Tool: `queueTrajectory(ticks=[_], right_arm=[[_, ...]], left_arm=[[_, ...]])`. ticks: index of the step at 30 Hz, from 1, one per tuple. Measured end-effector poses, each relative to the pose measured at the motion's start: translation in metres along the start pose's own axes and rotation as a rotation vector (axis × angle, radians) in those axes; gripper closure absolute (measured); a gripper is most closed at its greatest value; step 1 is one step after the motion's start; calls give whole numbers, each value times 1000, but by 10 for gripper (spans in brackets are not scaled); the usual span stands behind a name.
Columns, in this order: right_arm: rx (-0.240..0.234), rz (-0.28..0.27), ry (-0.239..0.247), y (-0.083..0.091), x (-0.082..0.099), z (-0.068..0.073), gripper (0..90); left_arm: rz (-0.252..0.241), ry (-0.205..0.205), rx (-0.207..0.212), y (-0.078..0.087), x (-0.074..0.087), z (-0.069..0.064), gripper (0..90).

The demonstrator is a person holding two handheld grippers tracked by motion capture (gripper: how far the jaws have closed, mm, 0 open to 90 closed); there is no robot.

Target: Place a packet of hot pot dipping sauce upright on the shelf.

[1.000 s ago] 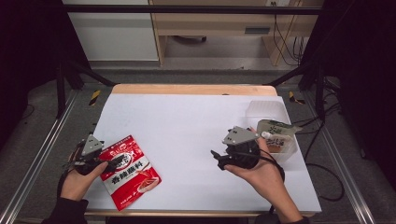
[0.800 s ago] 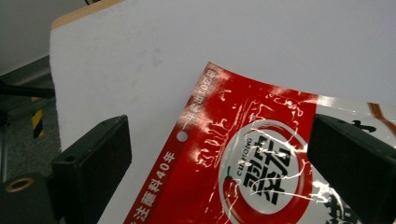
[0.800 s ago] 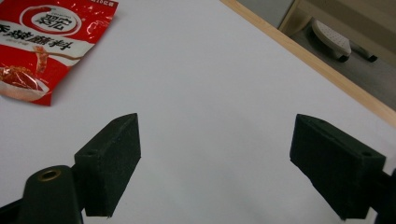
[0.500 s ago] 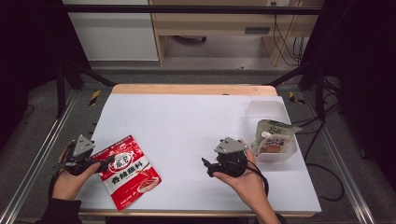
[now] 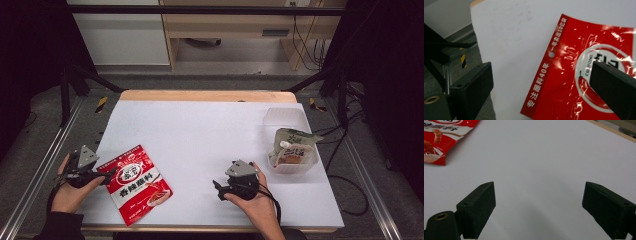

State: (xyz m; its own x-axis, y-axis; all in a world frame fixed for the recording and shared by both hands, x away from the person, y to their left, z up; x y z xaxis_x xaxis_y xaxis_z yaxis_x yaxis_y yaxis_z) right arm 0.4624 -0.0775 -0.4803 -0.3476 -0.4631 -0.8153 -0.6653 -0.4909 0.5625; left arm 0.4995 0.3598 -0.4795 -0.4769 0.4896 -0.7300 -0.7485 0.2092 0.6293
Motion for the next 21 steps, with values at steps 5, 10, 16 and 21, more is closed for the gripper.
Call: queueTrajectory(ticks=[5, 10, 16, 21], right_arm=[[10, 33, -3, -3, 5, -4, 125], [21, 51, -2, -4, 7, -5, 128], [26, 74, 14, -6, 9, -4, 130], [27, 86, 23, -7, 10, -3, 131]], left_arm=[[-8, 31, -4, 1, 4, 9, 50], [9, 56, 15, -2, 10, 13, 51], [35, 61, 31, -6, 15, 13, 49], [57, 87, 76, -13, 21, 12, 51]])
Point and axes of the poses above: each handheld gripper's, and its own axes: y roughly backward along the jaws, x roughly out of its underside, z roughly to its left, the point moved 5 cm from there along -y, roughly forward along the jaws
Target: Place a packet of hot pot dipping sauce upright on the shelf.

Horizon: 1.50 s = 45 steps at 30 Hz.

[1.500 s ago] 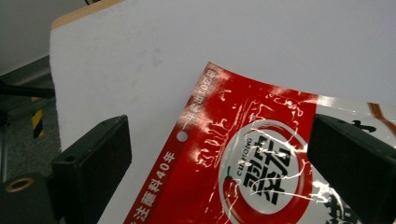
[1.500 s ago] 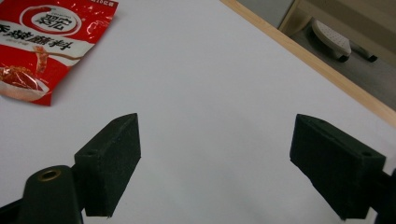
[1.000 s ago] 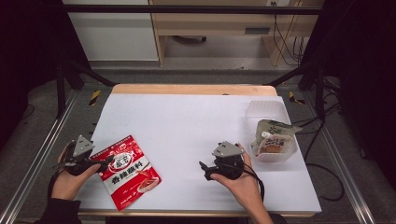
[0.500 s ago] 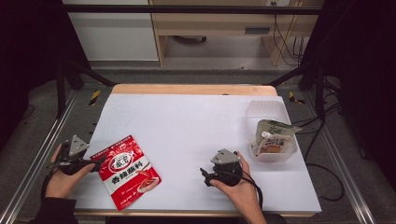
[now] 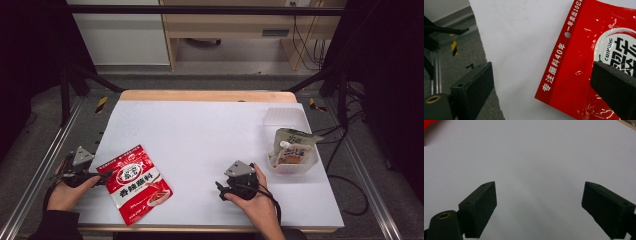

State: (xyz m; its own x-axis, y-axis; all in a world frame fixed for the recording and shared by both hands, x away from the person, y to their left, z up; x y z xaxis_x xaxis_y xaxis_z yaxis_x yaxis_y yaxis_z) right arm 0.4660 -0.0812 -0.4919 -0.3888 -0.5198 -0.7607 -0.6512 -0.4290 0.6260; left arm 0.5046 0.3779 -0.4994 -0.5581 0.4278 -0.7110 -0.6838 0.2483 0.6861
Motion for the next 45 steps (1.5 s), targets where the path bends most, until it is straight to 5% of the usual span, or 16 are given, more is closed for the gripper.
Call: queueTrajectory(ticks=[6, 26, 45], right_arm=[[-2, 2, 7, 0, 0, 0, 131], [-13, 11, 11, -1, 1, 2, 129], [-12, 9, 12, 0, 1, 1, 129]], left_arm=[[-23, 35, 38, 1, 0, -2, 61], [14, 32, 93, -4, 4, -9, 81], [-19, 41, 184, 7, -4, -23, 157]])
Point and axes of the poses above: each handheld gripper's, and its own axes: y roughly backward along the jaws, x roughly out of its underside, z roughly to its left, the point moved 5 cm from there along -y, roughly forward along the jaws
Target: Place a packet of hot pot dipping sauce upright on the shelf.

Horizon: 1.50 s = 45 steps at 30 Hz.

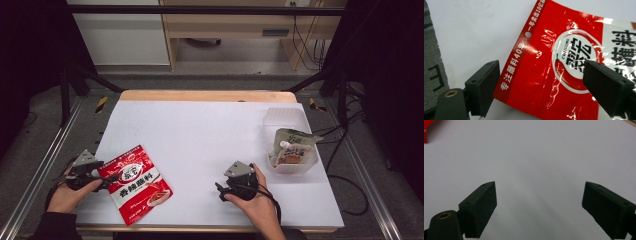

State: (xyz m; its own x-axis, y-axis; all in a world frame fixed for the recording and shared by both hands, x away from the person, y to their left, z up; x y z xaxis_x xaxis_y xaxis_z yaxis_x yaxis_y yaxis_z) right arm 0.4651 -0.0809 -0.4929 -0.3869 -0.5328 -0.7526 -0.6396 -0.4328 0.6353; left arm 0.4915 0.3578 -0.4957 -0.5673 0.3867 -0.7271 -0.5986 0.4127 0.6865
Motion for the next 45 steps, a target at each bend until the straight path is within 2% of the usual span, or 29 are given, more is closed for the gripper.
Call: queueTrajectory(ticks=[3, 7, 9, 11, 14, 17, 19, 23, 27, 31, 32, 33, 38, 43, 45], right_arm=[[0, -2, 0, 0, 0, 0, 129], [0, -2, -1, 1, 0, -1, 130], [0, -3, -3, 1, 0, -1, 129], [0, -4, 0, 1, 0, -1, 130], [0, -3, -1, 1, 0, 0, 130], [-1, -4, 3, 1, 0, 0, 131], [-2, -4, 3, 1, 0, 0, 131], [-6, 1, 6, 0, 0, 1, 134], [-8, 0, 10, 0, 0, 2, 136], [-10, 0, 11, 0, 0, 2, 136], [-11, 1, 10, 0, 0, 2, 136], [-11, 5, 8, 0, 0, 3, 137], [-11, 9, 25, -1, 0, 4, 138], [-14, 7, 27, -1, 0, 4, 138], [-12, 8, 28, -1, 0, 4, 138]], left_arm=[[-8, 1, 9, 2, -2, -3, 163], [-31, 23, 47, 8, -3, -10, 172], [-27, 35, 71, 10, -2, -13, 173], [-22, 35, 77, 11, -1, -14, 175], [4, 40, 99, 9, 3, -17, 176], [29, 35, 87, 5, 6, -15, 200], [17, 39, 100, 5, 5, -15, 230], [1, 25, 73, 7, 5, -12, 368], [19, 0, 52, 5, 7, -12, 448], [33, -1, 23, 2, 8, -11, 539], [38, -3, 8, 2, 8, -9, 539], [40, 7, -5, 0, 8, -9, 586], [63, -16, -53, -5, 9, -7, 668], [57, -6, -60, -7, 7, -8, 734], [59, -19, -68, -6, 6, -9, 764]])
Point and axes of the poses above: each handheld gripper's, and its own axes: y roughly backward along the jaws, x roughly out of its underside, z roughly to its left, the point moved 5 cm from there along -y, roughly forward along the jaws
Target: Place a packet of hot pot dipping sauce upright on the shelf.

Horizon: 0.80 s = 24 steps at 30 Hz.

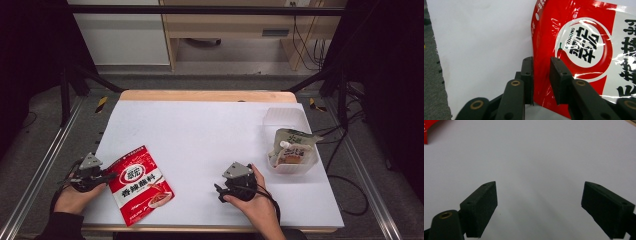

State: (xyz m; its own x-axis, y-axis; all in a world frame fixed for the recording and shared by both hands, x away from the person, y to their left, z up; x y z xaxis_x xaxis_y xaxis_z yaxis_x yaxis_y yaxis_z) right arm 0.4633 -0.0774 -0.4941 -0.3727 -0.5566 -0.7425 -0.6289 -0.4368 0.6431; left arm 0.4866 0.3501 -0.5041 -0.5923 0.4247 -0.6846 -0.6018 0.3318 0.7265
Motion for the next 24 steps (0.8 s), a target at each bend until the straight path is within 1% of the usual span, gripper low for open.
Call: queueTrajectory(ticks=[6, 7, 9, 11, 13, 15, 20, 22, 23, 24], right_arm=[[-2, 0, -1, 0, 0, 1, 138], [-1, 2, 0, 0, 0, 1, 138], [-1, 2, 0, 0, 0, 1, 137], [-1, 2, 2, 0, 0, 1, 137], [-1, 0, 2, 0, 0, 0, 137], [-1, 1, 2, 0, 0, 1, 137], [0, 3, 6, 0, 0, 0, 136], [2, 4, 4, 0, 0, 0, 132], [2, 4, 4, 0, 0, 0, 132], [1, 5, 5, -1, 1, 0, 132]], left_arm=[[-4, -3, 4, 2, -2, -1, 845], [-6, 2, 7, 3, -3, -2, 861], [-5, -7, 9, 3, -3, -2, 876], [-8, -7, 15, 4, -4, -3, 890], [-10, -6, 18, 5, -4, -4, 897], [-14, -17, 18, 6, -6, -3, 900], [-27, -20, 25, 9, -8, -5, 900], [-42, -19, 27, 11, -10, -6, 900], [-42, -19, 27, 11, -10, -6, 900], [-57, -25, 26, 14, -13, -8, 900]])
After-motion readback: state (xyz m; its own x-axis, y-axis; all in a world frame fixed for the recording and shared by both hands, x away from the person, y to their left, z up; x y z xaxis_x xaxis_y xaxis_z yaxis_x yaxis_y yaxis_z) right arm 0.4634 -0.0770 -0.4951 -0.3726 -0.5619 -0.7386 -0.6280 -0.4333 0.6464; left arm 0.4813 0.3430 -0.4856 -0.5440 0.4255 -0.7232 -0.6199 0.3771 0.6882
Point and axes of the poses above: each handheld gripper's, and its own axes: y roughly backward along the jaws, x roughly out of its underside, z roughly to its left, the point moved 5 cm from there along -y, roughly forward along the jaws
